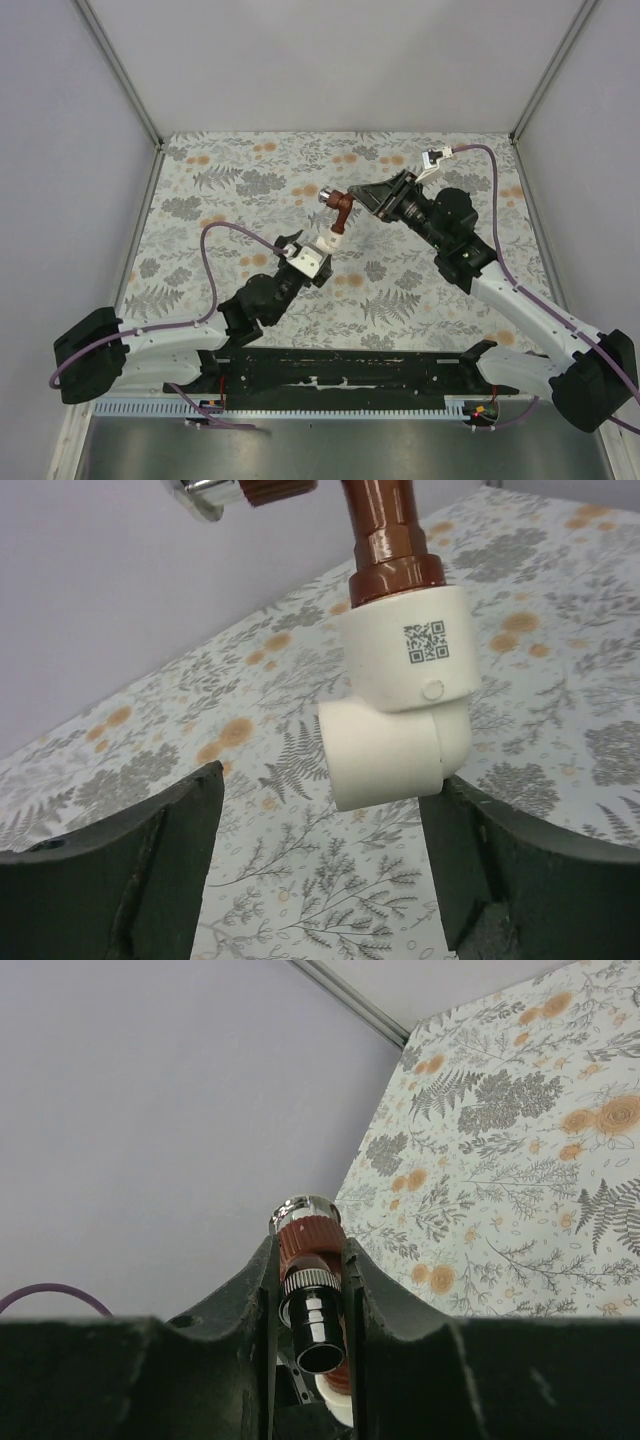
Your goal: Install the water faucets
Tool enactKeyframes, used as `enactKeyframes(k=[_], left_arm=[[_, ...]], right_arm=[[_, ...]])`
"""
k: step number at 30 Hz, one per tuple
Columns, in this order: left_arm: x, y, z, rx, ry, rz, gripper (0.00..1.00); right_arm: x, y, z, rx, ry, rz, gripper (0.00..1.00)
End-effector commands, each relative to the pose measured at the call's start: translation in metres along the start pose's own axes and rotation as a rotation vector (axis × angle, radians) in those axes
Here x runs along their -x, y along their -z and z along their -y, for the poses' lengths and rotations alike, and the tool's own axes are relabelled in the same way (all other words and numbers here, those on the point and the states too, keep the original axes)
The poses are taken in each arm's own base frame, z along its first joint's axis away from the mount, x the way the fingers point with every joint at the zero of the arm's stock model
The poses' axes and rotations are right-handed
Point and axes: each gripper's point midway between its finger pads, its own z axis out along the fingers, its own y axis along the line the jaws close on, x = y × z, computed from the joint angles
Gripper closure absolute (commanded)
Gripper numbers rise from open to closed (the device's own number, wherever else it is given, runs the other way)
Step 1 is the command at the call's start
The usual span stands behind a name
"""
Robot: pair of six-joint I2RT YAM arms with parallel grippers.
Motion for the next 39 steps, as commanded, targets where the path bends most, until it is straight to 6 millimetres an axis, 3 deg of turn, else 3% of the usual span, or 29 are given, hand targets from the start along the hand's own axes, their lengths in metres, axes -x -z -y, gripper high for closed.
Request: enactKeyframes(k=[1, 11, 18, 23, 29, 33, 39], left_arm=[[0.039, 0.012, 0.018, -0.146, 0.211, 0.169, 0.14], [0.036, 0.04, 0.041, -0.354, 0.409, 0.21, 0.11], [0.032, 0.05, 0.027, -0.318, 0.655, 0.245, 0.1], [0.031, 0.036, 0.013, -0.323, 0.654, 0.259, 0.1], [0.048, 0.024, 0.015, -0.458, 0.659, 0.34, 0.11], [0.056, 0.021, 0.03, -0.574, 0.606, 0.365, 0.11], [0.057, 0.008, 0.024, -0.558, 0.529, 0.387, 0.11]], right_arm=[[-0.001, -0.004, -0.012, 0.042, 0.015, -0.025, 1.0], [0.01, 0.0, -0.031, 0.106, 0.025, 0.0, 1.0], [0.015, -0.004, -0.048, 0.18, 0.005, 0.006, 1.0], [0.015, -0.003, -0.065, 0.254, -0.005, -0.018, 1.0], [0.009, 0.004, -0.079, 0.335, 0.017, -0.058, 1.0], [0.002, 0.007, -0.091, 0.405, 0.017, -0.102, 1.0], [-0.001, 0.012, -0.099, 0.451, 0.02, -0.139, 1.0]])
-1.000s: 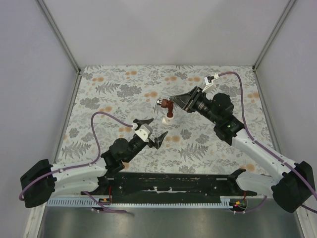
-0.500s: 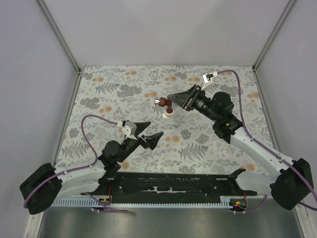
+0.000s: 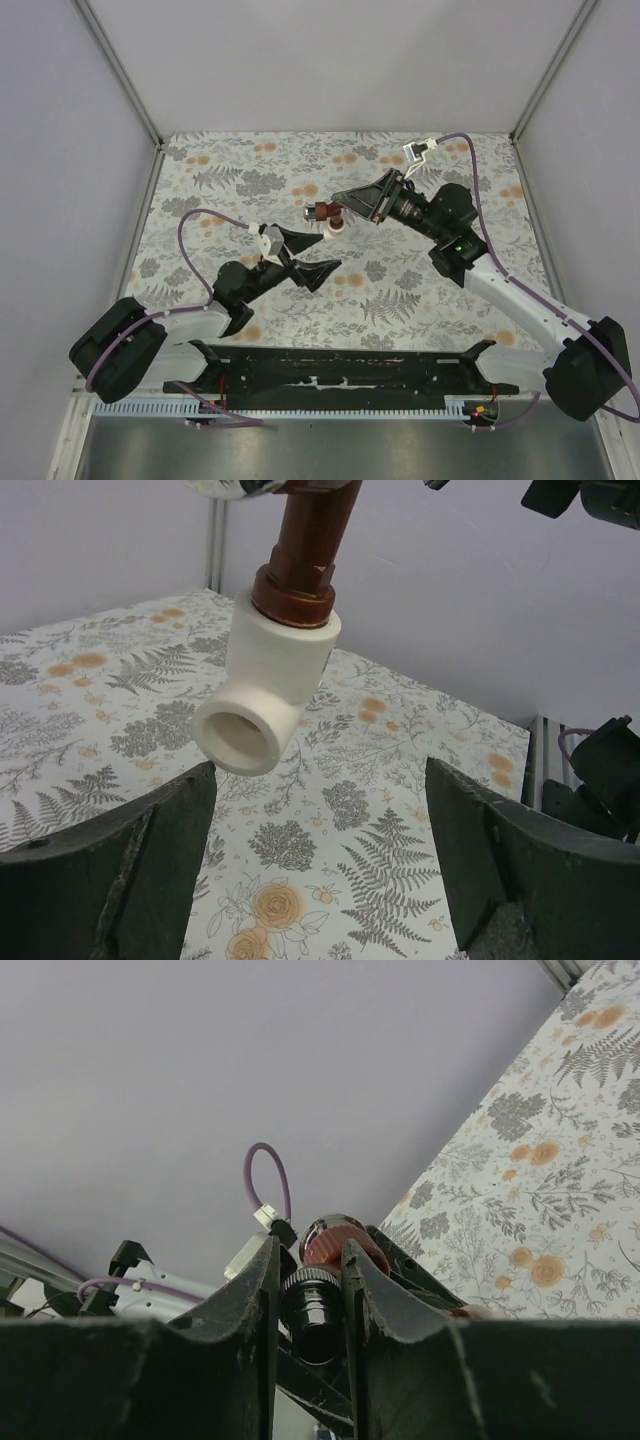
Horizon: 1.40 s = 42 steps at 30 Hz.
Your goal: Install the water faucets
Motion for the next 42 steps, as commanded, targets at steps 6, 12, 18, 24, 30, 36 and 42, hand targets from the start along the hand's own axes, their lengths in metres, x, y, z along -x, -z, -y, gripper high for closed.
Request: enactKeyframes(k=[6, 12, 18, 24, 30, 36, 42], left_arm=[[0.034, -0.016, 0.001, -0.064, -0.137, 0.091, 0.12], [0.016, -0.008, -0.023, 0.045, -0.206, -0.005, 0.11], [-0.001, 0.008, -0.036, 0.132, -0.243, -0.076, 0.11], [0.016, -0.005, -0.005, -0.033, -0.295, -0.031, 0.12], [0.034, -0.022, 0.003, -0.084, -0.288, 0.033, 0.11], [0.037, -0.035, 0.005, -0.109, -0.243, 0.048, 0.2], [0.037, -0.033, 0.001, -0.071, -0.195, 0.067, 0.85]], right_arm=[[0.015, 0.001, -0.053, 0.184, 0.056, -0.013, 1.0], [0.014, 0.002, -0.05, 0.173, 0.058, -0.011, 1.0], [0.017, 0.002, -0.046, 0.149, 0.08, 0.003, 1.0], [0.015, 0.001, -0.048, 0.162, 0.077, -0.011, 1.0], [0.014, 0.002, -0.048, 0.165, 0.073, -0.015, 1.0], [0.013, 0.002, -0.049, 0.169, 0.072, -0.019, 1.0], [0.011, 0.004, -0.04, 0.122, 0.097, -0.021, 1.0]])
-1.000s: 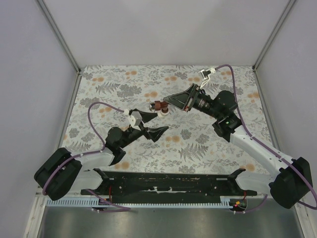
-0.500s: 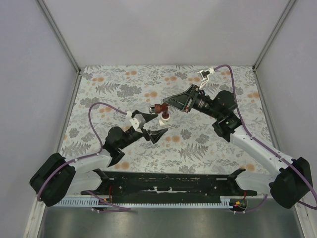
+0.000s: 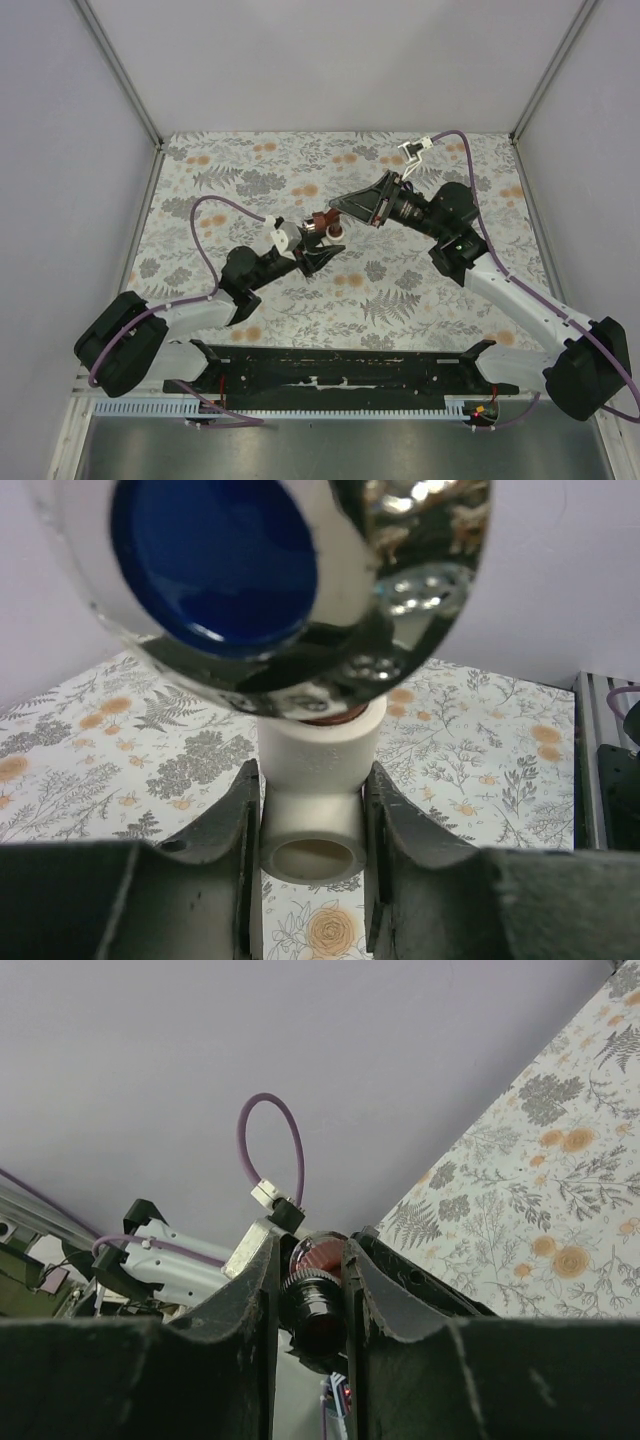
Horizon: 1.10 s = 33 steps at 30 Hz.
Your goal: Install the water faucets
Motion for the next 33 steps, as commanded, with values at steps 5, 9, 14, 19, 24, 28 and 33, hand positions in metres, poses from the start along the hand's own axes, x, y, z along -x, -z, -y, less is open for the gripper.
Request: enactKeyframes(k=[5, 9, 14, 19, 24, 28, 33], left_arm=[[0.023, 0.004, -0.025, 0.187, 0.013, -0.005, 0.98], [0.017, 0.013, -0.041, 0.416, -0.148, -0.184, 0.98], [0.021, 0.028, -0.056, 0.699, -0.193, -0.269, 0.98], [0.014, 0.028, -0.047, 0.684, -0.139, -0.288, 0.98], [0.011, 0.03, -0.019, 0.48, -0.062, -0.262, 0.98], [0.005, 0.042, -0.012, 0.378, 0.067, -0.319, 0.98], [0.003, 0.054, 0.011, 0.18, 0.168, -0.424, 0.98]], right_arm=[[0.014, 0.011, 0.014, -0.16, 0.119, 0.041, 1.0], [0.008, 0.024, 0.05, -0.38, 0.176, 0.043, 1.0], [-0.006, 0.034, 0.084, -0.545, 0.185, 0.061, 1.0], [-0.01, 0.042, 0.094, -0.563, 0.185, 0.095, 0.95], [-0.003, 0.052, 0.081, -0.507, 0.317, 0.045, 0.56], [0.0, 0.068, 0.067, -0.473, 0.487, -0.054, 0.27], [-0.006, 0.081, 0.031, -0.303, 0.793, -0.193, 0.17]])
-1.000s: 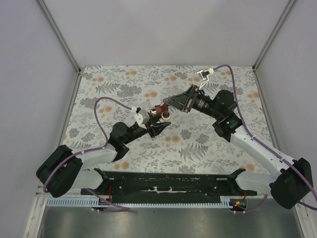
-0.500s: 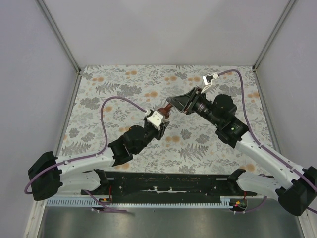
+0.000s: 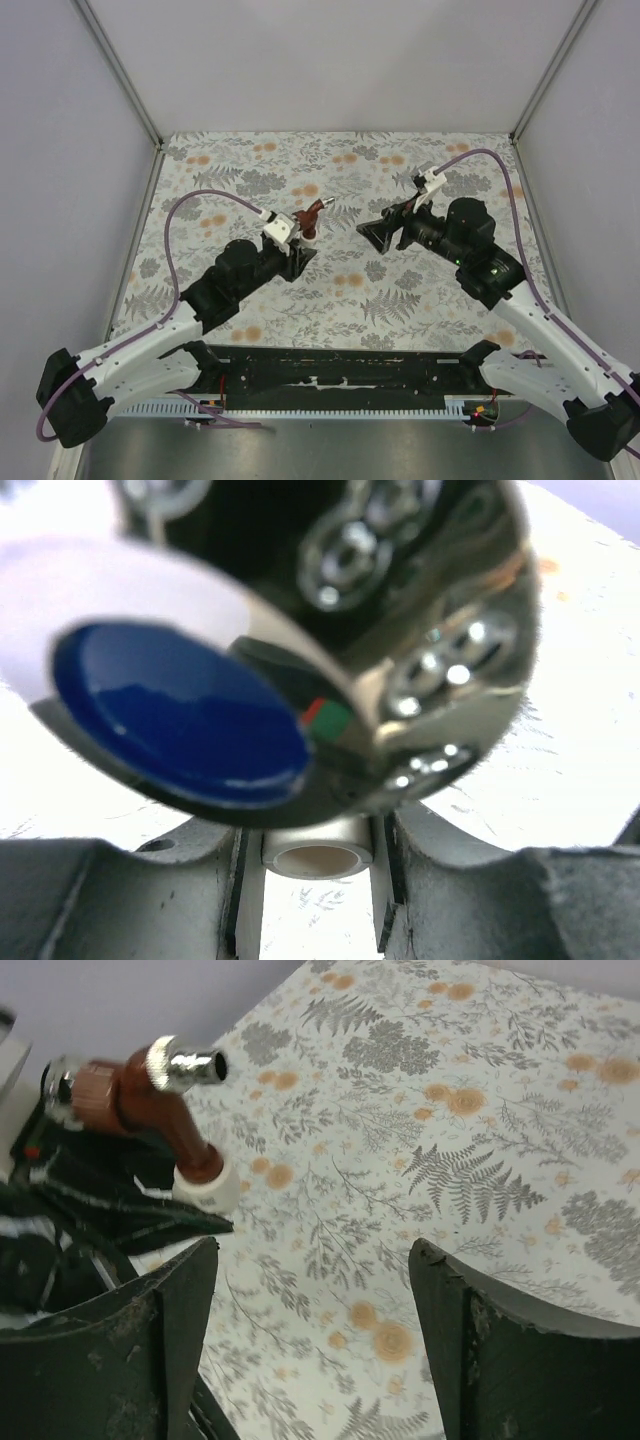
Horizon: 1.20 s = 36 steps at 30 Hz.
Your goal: Install the water faucets
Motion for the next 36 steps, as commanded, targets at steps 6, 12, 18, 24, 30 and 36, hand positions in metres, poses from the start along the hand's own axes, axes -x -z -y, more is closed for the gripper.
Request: enactKeyframes(k=[6, 12, 18, 24, 30, 36], left_arm=[[0.014, 0.039, 0.067, -0.458, 0.055, -0.182, 0.98], [0.018, 0.047, 0.083, -0.573, 0.041, -0.254, 0.98], [0.016, 0.043, 0.085, -0.602, 0.008, -0.277, 0.98], [0.018, 0.041, 0.082, -0.596, -0.032, -0.267, 0.98], [0.017, 0.041, 0.079, -0.596, -0.077, -0.264, 0.98], [0.016, 0.043, 0.075, -0.585, -0.115, -0.265, 0.98]], right_arm=[[0.024, 0.052, -0.07, 0.443, 0.63, -0.051, 0.14], [0.021, 0.059, -0.091, 0.636, 0.727, -0.125, 0.14], [0.021, 0.048, -0.103, 0.744, 0.662, -0.178, 0.16], [0.008, 0.035, -0.107, 0.803, 0.576, -0.27, 0.19], [-0.015, 0.019, -0.109, 0.826, 0.506, -0.382, 0.21], [-0.027, 0.005, -0.103, 0.786, 0.452, -0.448, 0.24]])
